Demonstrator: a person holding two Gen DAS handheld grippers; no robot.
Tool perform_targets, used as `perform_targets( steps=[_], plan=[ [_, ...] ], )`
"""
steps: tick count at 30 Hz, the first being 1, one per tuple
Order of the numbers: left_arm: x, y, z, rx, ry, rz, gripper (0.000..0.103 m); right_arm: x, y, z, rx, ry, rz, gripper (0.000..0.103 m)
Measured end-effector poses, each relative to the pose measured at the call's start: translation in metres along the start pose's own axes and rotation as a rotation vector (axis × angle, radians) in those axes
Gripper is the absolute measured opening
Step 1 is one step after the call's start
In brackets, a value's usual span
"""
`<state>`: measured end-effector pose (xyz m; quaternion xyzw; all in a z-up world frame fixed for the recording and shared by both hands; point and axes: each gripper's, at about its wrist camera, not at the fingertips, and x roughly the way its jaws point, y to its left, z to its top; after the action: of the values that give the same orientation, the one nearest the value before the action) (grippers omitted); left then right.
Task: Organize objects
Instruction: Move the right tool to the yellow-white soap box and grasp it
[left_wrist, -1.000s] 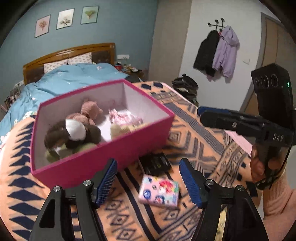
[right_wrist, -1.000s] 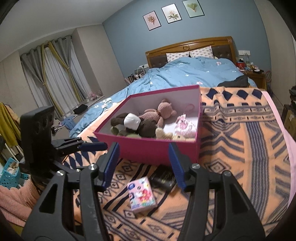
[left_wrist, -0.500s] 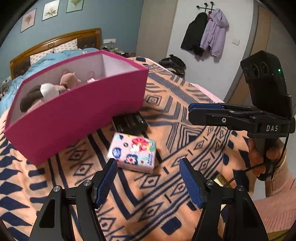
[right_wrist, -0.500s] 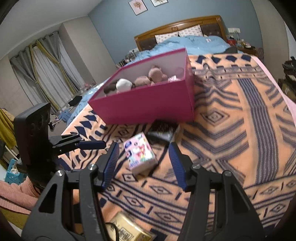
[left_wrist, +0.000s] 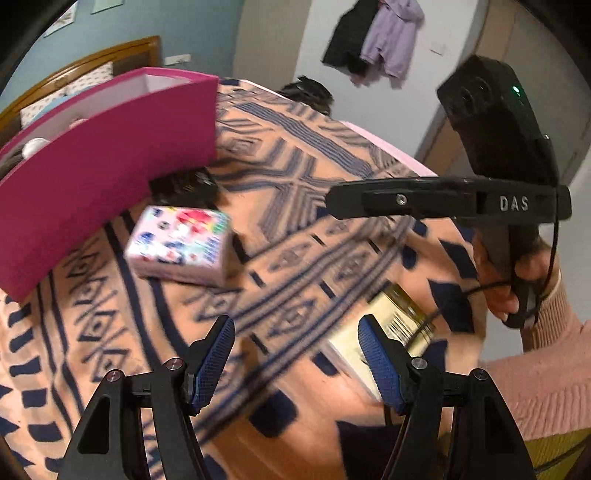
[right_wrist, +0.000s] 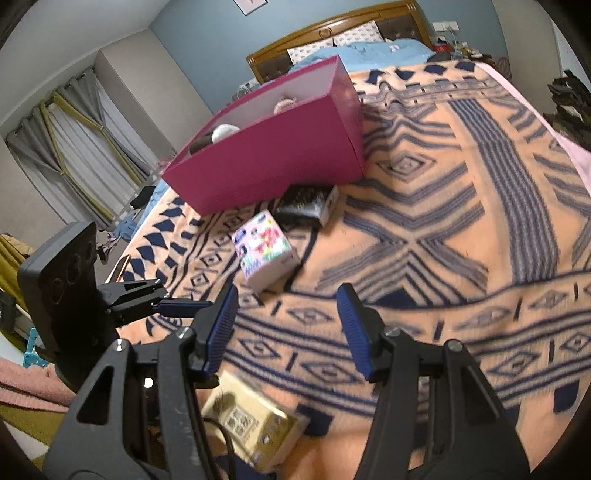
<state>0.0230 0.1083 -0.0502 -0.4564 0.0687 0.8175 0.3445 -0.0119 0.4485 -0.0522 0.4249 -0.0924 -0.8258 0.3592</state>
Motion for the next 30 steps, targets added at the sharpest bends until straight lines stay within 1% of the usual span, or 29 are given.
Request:
perform_targets(
  steps=[4,8,13,15,16,19,25,30],
  plan=[
    [0.006,-0.009,-0.010,0.026,0.034,-0.023,0.071,-0.005,-0.003,-0.015,0.016,0.031,0.000,0.058],
    [0.004,-0.019,-0.015,0.050,0.037,-0.048,0.071,-0.012,0.001,-0.035,0.005,0.072,0.015,0.058],
    [0.006,-0.026,-0.019,0.063,0.056,-0.066,0.064,-0.013,0.008,-0.053,-0.002,0.118,0.049,0.057],
    [0.005,-0.027,-0.020,0.058,0.060,-0.077,0.061,-0.010,0.008,-0.057,0.010,0.135,0.063,0.052],
    [0.005,-0.027,-0.021,0.055,0.062,-0.085,0.059,-0.008,0.009,-0.058,0.011,0.143,0.063,0.051],
    [0.006,-0.028,-0.021,0.037,0.063,-0.115,0.054,-0.006,0.009,-0.057,0.015,0.146,0.069,0.045],
    [0.004,-0.020,-0.017,-0.018,0.039,-0.083,0.052,0.004,0.012,-0.044,0.008,0.132,0.057,0.044],
    [-0.001,-0.001,-0.007,-0.066,0.007,-0.036,0.052,0.018,0.019,-0.021,-0.032,0.091,0.052,0.044]
  ],
)
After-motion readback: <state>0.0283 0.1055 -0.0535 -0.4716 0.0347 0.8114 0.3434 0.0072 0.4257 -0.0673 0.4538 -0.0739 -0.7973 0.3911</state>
